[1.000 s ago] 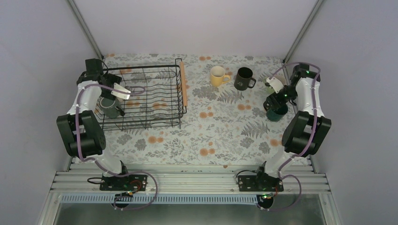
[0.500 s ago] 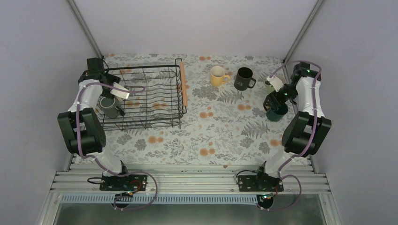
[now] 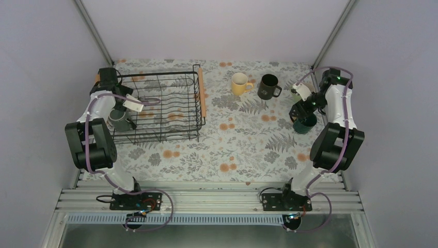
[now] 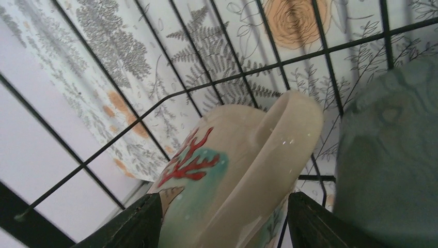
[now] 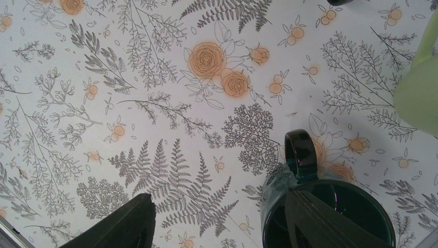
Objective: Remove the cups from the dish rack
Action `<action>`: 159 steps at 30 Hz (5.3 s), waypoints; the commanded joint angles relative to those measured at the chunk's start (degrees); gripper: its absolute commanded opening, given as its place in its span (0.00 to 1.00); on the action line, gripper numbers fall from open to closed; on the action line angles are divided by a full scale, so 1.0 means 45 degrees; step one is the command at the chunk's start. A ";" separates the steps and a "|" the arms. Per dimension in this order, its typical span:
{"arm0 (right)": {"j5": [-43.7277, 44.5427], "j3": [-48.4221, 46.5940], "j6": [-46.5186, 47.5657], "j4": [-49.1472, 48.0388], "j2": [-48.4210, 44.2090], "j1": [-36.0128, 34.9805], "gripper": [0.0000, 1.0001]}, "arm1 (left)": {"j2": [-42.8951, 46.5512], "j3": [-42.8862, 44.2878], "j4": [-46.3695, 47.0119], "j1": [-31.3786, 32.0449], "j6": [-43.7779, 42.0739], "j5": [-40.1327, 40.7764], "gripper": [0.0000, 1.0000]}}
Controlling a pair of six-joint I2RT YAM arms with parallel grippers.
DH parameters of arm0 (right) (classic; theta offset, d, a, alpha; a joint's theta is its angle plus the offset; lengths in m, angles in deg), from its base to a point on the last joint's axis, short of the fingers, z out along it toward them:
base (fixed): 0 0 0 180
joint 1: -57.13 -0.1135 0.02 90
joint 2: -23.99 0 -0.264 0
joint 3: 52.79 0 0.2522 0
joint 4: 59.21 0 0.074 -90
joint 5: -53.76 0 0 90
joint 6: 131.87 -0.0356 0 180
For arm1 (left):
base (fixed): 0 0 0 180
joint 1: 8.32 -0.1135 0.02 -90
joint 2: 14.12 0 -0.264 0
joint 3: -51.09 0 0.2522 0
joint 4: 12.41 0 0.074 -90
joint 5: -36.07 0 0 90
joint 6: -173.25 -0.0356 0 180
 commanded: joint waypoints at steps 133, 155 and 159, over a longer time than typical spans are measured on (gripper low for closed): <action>0.2627 -0.6592 -0.6457 -0.6852 0.2268 -1.0950 0.08 | -0.0086 0.6085 0.4279 0.6956 1.6446 -0.8305 0.07; 0.2967 -0.3780 -0.4653 -0.4782 -0.1574 -0.8099 0.04 | 0.2981 0.5385 0.1285 0.5260 1.1921 -0.4589 1.00; 0.3159 -0.3319 -0.3675 -0.3386 -0.1574 -0.6899 0.04 | 0.3434 0.5370 -0.0213 0.4088 1.0451 -0.4690 1.00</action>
